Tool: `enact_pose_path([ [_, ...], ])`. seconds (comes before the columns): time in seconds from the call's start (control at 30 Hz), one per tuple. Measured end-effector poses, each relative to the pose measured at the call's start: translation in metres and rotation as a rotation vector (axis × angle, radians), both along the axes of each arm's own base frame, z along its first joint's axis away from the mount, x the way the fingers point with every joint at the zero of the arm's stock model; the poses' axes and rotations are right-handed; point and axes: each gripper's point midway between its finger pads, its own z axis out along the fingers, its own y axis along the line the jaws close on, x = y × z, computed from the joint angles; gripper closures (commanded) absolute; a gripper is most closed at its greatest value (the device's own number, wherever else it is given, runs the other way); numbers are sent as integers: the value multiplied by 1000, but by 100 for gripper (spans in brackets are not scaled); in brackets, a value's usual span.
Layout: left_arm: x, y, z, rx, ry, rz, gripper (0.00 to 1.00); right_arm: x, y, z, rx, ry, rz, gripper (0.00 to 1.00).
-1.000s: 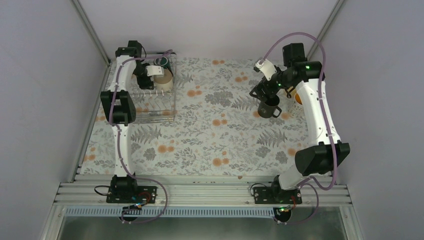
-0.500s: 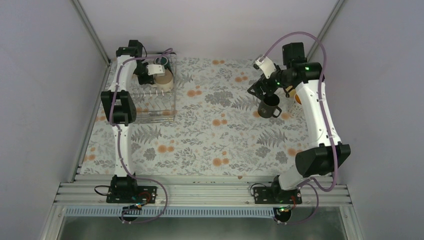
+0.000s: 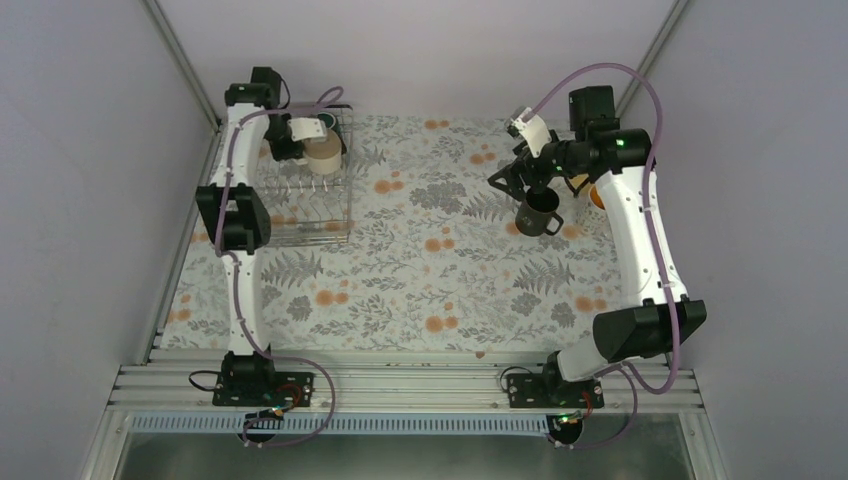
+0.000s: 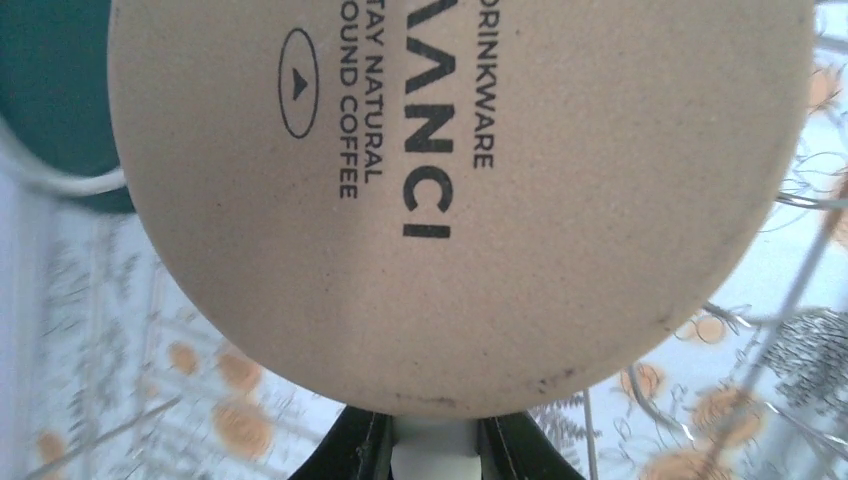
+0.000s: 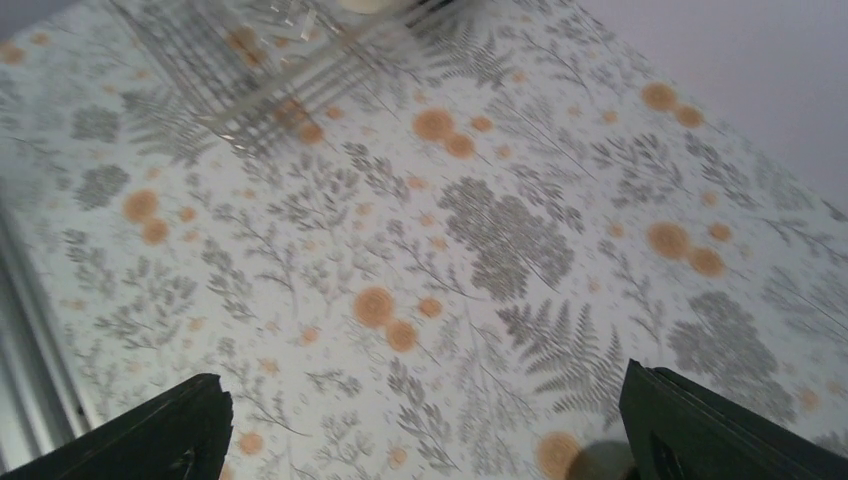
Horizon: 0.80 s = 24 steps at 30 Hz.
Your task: Unload the cups from the dish rack
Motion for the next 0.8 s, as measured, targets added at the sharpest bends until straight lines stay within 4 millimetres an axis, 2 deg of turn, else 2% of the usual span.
enact_pose_path([
  [0.07, -3, 2, 26, -8, -41, 20, 98, -4, 8, 3, 44, 8, 33, 0],
  [0.13, -7, 1, 62, -36, -103, 42, 98, -10, 16, 9, 97, 16, 74, 0],
  [0.2, -16, -4, 111, -92, -195, 63, 98, -15, 24, 14, 145, 22, 111, 0],
  [0.27, -28, -16, 170, -169, -316, 75, 98, -20, 33, 24, 199, 23, 157, 0],
  [0.33, -46, -36, 227, -270, -435, 68, 98, -24, 41, 36, 254, 17, 204, 0],
  [0.4, -74, -66, 288, -436, -558, 30, 98, -28, 48, 49, 308, 10, 249, 0],
  [0.5, -120, -108, 350, -698, -651, -69, 98, -32, 60, 77, 410, -15, 331, 0],
  [0.57, -149, -132, 372, -857, -662, -148, 98, -35, 65, 93, 470, -33, 371, 0],
  [0.63, -171, -156, 378, -988, -638, -222, 98, -36, 67, 112, 543, -53, 405, 0],
  [0.7, -181, -176, 374, -1078, -578, -273, 98, -36, 68, 130, 609, -72, 434, 0],
  [0.8, -179, -206, 366, -1173, -466, -339, 98, -33, 66, 151, 690, -86, 486, 0],
])
